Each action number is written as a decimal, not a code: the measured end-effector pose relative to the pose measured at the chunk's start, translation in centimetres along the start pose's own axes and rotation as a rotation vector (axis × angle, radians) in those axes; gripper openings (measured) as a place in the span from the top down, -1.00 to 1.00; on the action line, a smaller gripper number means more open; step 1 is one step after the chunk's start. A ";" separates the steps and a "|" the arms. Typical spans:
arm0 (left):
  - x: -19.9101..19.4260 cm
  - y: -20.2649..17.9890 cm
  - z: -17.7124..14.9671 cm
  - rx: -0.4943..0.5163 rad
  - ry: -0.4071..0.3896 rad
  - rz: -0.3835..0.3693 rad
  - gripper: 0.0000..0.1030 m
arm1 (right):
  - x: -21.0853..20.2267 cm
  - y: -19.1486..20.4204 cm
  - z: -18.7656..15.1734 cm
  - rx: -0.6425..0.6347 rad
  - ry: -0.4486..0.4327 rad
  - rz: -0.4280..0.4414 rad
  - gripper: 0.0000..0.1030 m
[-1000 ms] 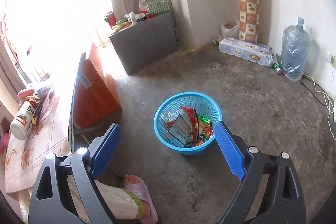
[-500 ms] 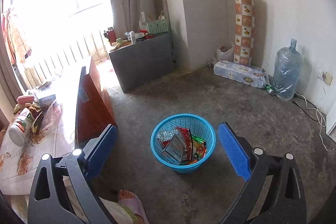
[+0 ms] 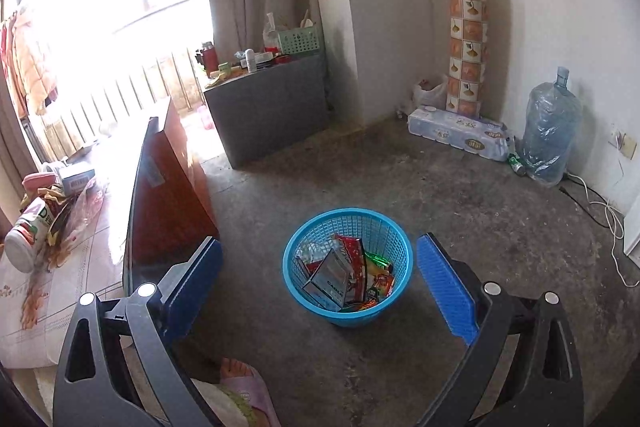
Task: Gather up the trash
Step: 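Move both tools from the basket back over the table, then grasp the clear pink-printed plastic bag with the right tool, then grasp the yellow Snack biscuit bag with the left tool while the right tool holds the plastic bag, then carry the biscuit bag and plastic bag over the blue basket, then open the left tool to drop the biscuit bag while the right tool drops the plastic bag, then return both tools over the table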
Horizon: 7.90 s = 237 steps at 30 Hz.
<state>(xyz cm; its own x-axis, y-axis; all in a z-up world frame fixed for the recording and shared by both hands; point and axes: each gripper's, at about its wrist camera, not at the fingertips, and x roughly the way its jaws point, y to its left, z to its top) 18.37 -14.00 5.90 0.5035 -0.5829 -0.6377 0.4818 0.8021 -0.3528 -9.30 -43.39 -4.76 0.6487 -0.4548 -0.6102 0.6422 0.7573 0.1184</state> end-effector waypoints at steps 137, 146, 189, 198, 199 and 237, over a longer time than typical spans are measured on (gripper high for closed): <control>4.2 3.0 -6.1 0.198 0.266 -0.001 1.00 | 10.2 17.3 2.4 0.152 0.594 0.530 0.88; 1.8 0.8 -3.8 0.208 0.187 -0.088 1.00 | 8.6 15.0 3.6 0.203 0.527 0.547 0.89; 34.6 -27.2 -8.0 0.206 0.631 -0.425 0.20 | 23.2 -11.6 1.4 0.484 0.432 -0.058 0.24; 30.1 -23.8 -5.2 0.181 0.532 -0.451 0.18 | 19.1 -11.1 1.3 0.473 0.377 -0.041 0.24; 29.0 -23.4 -4.9 0.184 0.516 -0.450 0.16 | 18.4 -10.9 1.4 0.464 0.367 -0.041 0.24; -11.2 16.6 -7.8 -0.204 -0.067 0.169 -0.57 | 8.7 38.6 2.0 -0.021 0.721 0.805 -0.40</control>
<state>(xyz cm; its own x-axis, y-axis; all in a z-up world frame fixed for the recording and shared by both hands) 15.09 6.86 1.86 0.6142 -0.4406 -0.6547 0.2362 0.8942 -0.3802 21.94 -19.08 -3.92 0.4798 0.5575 -0.6775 0.1236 0.7215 0.6813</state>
